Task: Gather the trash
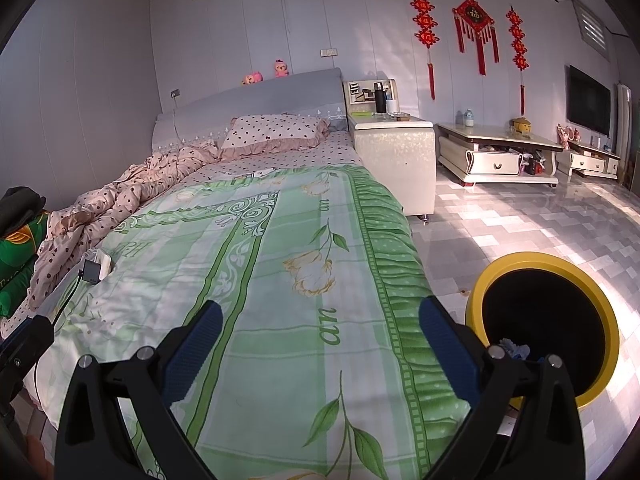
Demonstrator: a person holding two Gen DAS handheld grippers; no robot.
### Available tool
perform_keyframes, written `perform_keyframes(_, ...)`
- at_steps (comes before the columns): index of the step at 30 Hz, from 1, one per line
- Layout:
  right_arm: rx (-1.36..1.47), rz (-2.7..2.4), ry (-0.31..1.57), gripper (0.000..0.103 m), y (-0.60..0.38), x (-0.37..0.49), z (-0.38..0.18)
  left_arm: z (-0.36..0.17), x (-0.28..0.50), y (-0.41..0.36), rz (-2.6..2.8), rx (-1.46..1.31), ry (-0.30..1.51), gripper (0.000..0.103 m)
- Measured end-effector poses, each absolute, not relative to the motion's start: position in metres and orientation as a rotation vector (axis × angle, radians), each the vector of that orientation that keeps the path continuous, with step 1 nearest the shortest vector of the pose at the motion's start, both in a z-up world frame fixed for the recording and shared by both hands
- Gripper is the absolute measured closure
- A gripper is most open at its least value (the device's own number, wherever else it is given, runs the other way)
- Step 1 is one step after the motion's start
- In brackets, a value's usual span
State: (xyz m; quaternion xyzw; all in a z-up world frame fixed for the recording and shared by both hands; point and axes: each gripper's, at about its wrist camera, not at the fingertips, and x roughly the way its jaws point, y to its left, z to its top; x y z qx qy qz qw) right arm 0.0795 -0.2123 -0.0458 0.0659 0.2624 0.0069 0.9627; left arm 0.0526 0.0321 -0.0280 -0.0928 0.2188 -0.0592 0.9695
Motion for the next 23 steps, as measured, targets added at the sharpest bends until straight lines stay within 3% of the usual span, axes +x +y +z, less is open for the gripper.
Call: perform_keyframes(23, 0.136, 0.015, 0.536, 0.008, -0.2138, 0.0799, -0.0461, -0.0276, 0.0477, 0.0278, -0.13, -0.195, 0.439, 0.008)
